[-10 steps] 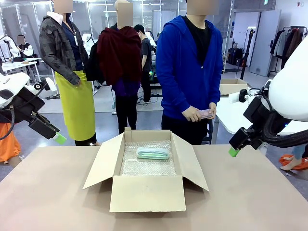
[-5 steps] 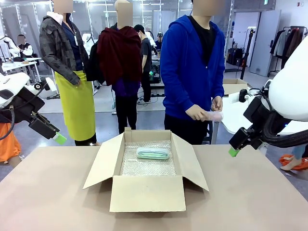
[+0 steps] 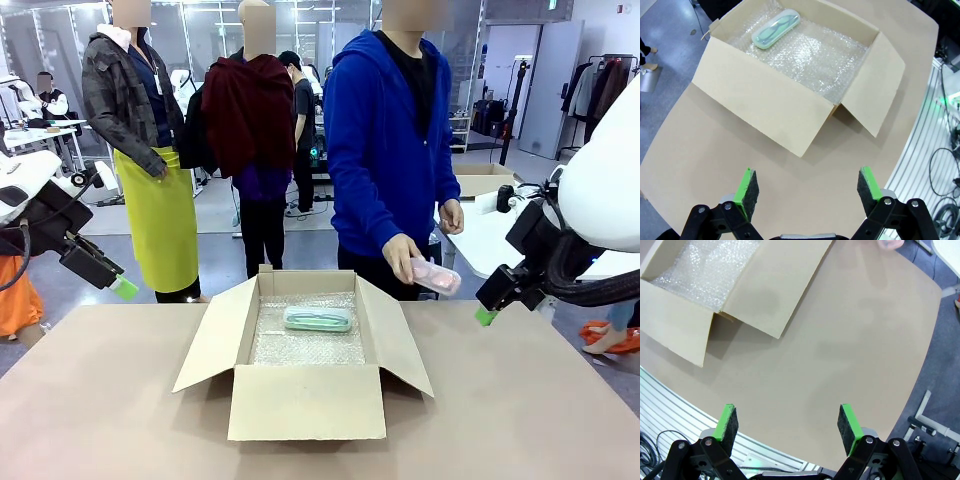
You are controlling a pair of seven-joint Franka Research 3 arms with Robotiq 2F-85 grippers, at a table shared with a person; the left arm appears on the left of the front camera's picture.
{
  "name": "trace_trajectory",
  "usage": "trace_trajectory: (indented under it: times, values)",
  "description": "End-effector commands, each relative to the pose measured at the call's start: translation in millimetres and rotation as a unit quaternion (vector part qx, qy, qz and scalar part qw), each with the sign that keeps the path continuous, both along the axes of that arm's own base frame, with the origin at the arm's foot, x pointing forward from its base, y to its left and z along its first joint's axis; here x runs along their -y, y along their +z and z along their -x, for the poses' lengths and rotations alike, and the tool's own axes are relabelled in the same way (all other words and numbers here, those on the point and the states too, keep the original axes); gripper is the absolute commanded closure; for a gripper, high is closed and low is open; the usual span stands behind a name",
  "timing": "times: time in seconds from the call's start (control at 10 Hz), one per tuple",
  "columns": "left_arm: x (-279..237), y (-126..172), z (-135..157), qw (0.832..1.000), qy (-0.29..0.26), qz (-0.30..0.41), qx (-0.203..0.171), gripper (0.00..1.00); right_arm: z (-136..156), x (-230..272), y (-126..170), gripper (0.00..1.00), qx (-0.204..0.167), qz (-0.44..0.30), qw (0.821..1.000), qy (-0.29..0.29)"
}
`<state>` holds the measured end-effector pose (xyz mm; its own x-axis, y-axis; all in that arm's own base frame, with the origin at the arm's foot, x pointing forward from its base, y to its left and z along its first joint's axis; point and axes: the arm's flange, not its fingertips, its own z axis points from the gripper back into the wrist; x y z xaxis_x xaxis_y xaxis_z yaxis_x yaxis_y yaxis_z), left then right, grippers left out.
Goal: Pack the glasses set securely to prepare it for shipping.
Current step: Put the Glasses case from the right side of the table into the Package Box.
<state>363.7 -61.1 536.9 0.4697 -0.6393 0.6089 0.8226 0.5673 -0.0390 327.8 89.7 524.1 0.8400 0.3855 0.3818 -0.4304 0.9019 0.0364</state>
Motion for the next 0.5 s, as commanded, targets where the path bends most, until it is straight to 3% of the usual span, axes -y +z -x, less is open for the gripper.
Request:
trace_trajectory:
  times: [0.0, 0.4]
  values:
    - [-2.4, 1.4, 0.3, 1.0, -0.01, 0.01, -0.001, 0.0, -1.8, 0.9, -1.1, 0.0, 0.004, 0.001, 1.0, 0.004]
    - [-2.4, 1.4, 0.3, 1.0, -0.01, 0.01, -0.001, 0.0, -1.8, 0.9, -1.1, 0.0, 0.004, 0.001, 1.0, 0.004]
